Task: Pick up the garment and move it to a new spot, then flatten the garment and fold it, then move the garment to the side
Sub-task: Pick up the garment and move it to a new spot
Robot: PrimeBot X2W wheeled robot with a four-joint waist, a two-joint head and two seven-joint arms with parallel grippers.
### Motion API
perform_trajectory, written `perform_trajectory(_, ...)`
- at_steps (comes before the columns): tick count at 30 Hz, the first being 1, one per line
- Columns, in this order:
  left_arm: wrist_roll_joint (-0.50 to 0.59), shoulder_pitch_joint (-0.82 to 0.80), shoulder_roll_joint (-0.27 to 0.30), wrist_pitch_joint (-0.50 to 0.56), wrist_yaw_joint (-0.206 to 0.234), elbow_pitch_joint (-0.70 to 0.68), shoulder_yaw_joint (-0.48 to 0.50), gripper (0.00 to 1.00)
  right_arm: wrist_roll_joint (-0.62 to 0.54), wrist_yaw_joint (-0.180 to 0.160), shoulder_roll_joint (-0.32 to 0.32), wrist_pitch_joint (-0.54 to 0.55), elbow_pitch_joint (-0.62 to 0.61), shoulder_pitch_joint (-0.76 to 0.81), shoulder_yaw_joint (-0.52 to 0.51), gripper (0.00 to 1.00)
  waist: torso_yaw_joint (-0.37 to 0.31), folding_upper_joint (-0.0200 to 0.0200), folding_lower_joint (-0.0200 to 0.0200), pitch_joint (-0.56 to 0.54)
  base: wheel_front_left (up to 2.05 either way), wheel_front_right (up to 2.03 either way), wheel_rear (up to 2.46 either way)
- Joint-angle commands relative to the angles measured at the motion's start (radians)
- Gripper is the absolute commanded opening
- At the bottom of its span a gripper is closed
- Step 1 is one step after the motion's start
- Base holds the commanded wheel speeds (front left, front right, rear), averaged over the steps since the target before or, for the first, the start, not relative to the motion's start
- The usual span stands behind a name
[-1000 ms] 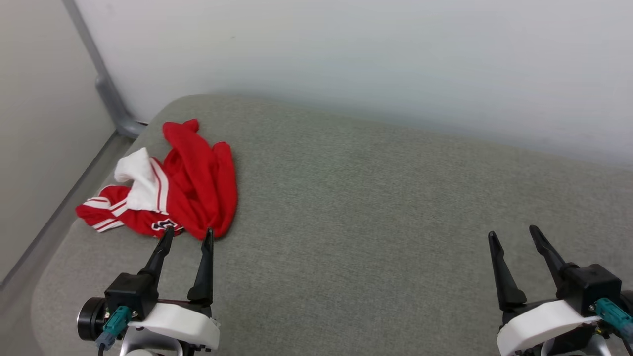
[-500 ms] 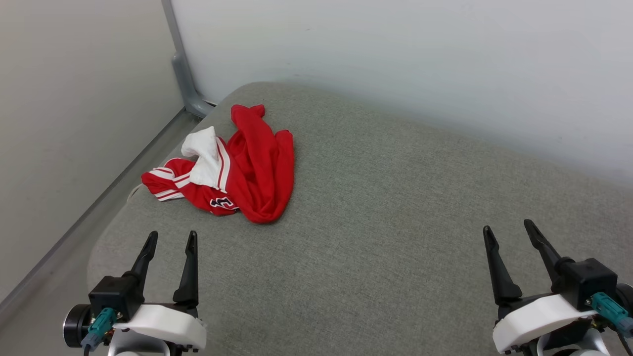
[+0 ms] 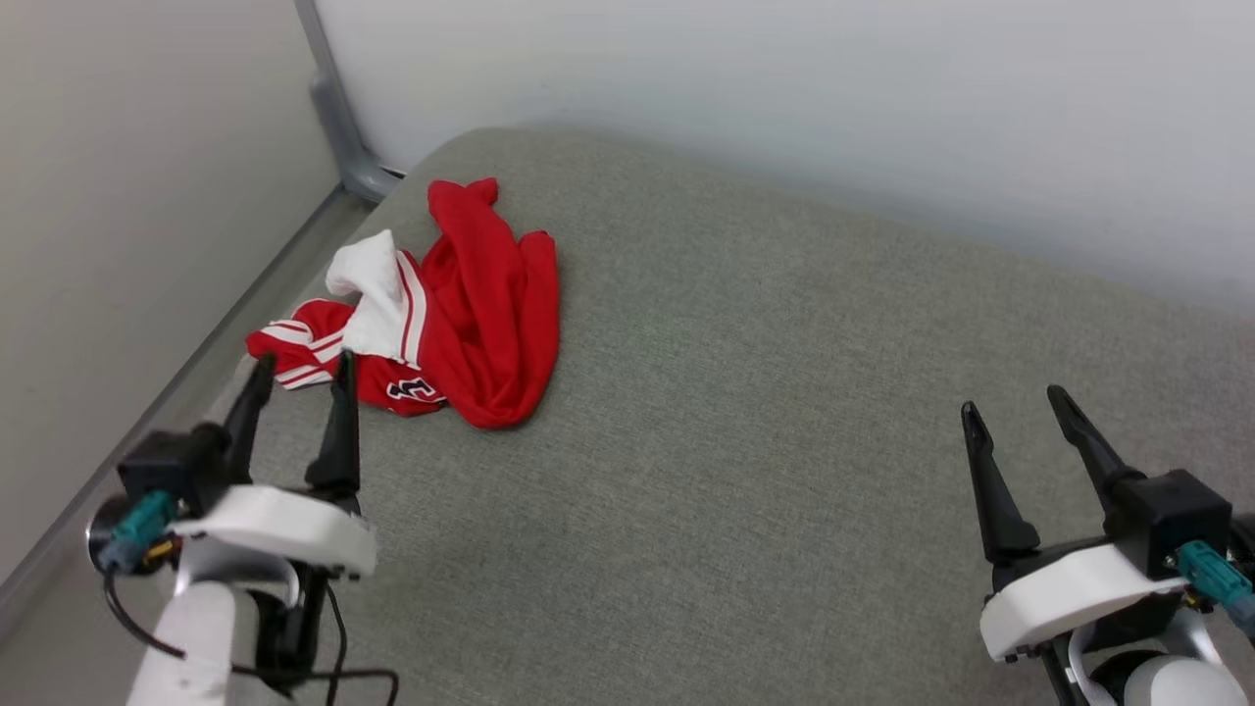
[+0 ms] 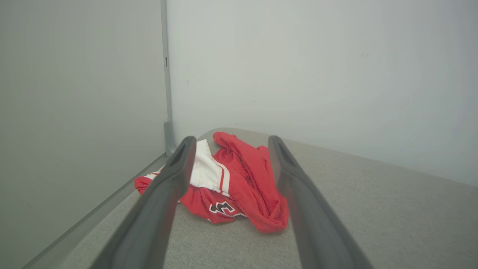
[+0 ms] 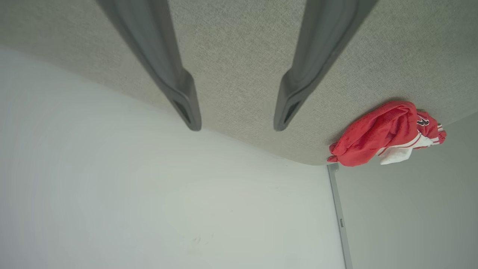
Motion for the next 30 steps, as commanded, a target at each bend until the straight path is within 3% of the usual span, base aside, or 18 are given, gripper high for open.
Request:
perform_trajectory(1, -0.019, -0.066, 0.019, 0.018, -0.005, 0.008, 0.002, 1.0, -0.016, -0.001, 0.0, 0.01, -0.019, -0.026, 0.004, 1.0, -0.034, 0.0, -0.0001, 0.047, 0.0, 0.0, 0.0)
perform_trajectory(8, -0.154, -0.299, 0.111, 0.163, -0.008, 0.09, -0.03, 1.0, -0.049, -0.001, 0.0, 0.04, -0.069, -0.088, 0.015, 1.0, -0.121, 0.0, -0.0001, 0.173, 0.0, 0.0, 0.0)
perform_trajectory(14, -0.324, -0.462, 0.25, 0.388, -0.007, 0.226, -0.117, 1.0, -0.06, -0.001, 0.0, 0.044, -0.088, -0.135, 0.013, 1.0, -0.198, 0.0, -0.0001, 0.283, 0.0, 0.0, 0.0)
perform_trajectory(20, -0.458, -0.576, 0.351, 0.612, -0.007, 0.372, -0.185, 1.0, -0.056, -0.001, 0.0, 0.034, -0.086, -0.171, 0.013, 1.0, -0.257, 0.0, -0.0001, 0.366, 0.0, 0.0, 0.0)
perform_trajectory(26, -0.518, -0.647, 0.407, 0.728, -0.008, 0.491, -0.223, 1.0, -0.057, -0.001, 0.0, 0.018, -0.079, -0.208, 0.025, 1.0, -0.295, 0.0, -0.0001, 0.43, 0.0, 0.0, 0.0)
perform_trajectory(30, -0.54, -0.671, 0.411, 0.788, -0.008, 0.571, -0.245, 1.0, -0.06, -0.001, 0.0, 0.013, -0.071, -0.229, 0.028, 1.0, -0.307, 0.0, -0.0001, 0.463, 0.0, 0.0, 0.0)
